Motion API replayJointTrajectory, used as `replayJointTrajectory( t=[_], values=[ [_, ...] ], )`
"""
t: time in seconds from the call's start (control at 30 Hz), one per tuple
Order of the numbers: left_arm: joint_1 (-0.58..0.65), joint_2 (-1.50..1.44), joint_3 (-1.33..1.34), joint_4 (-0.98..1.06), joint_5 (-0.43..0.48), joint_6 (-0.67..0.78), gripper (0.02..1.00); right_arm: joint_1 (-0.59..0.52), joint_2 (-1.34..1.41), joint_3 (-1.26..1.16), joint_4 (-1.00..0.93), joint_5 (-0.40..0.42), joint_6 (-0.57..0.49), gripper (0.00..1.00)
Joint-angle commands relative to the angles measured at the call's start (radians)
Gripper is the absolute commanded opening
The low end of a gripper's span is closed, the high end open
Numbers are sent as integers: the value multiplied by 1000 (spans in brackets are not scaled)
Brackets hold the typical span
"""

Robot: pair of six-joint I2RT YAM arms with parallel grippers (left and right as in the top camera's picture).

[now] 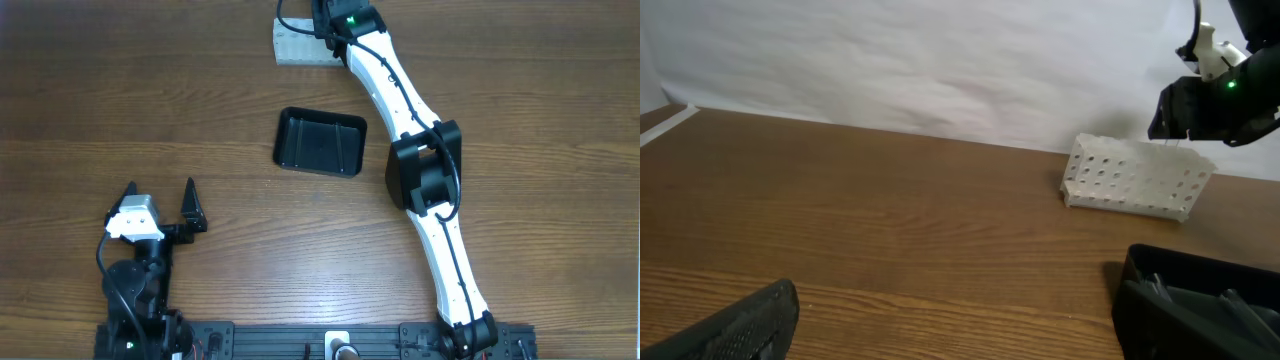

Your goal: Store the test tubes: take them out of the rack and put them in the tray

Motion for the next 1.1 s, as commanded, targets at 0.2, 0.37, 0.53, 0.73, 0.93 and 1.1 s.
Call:
replayJointTrajectory(
  t=[0.2, 0.37, 0.53, 0.73, 0.93, 1.1],
  values=[
    [1, -8, -5, -5, 14, 15, 998, 16, 11, 11, 4, -6, 3, 321],
    [1, -8, -5, -4, 14, 15, 998, 19, 11, 11, 0, -6, 3, 261],
    [1, -8, -5, -4, 14, 15, 998, 19, 11, 11, 0, -5, 3, 189],
    [1, -8, -5, -5, 14, 15, 998, 24, 11, 11, 0, -5, 3, 159],
    [1, -8, -5, -4, 14, 15, 998, 24, 11, 11, 1, -5, 3, 141],
    [1, -8, -5, -5, 14, 15, 996, 23, 8, 11, 0, -5, 3, 134]
  ],
)
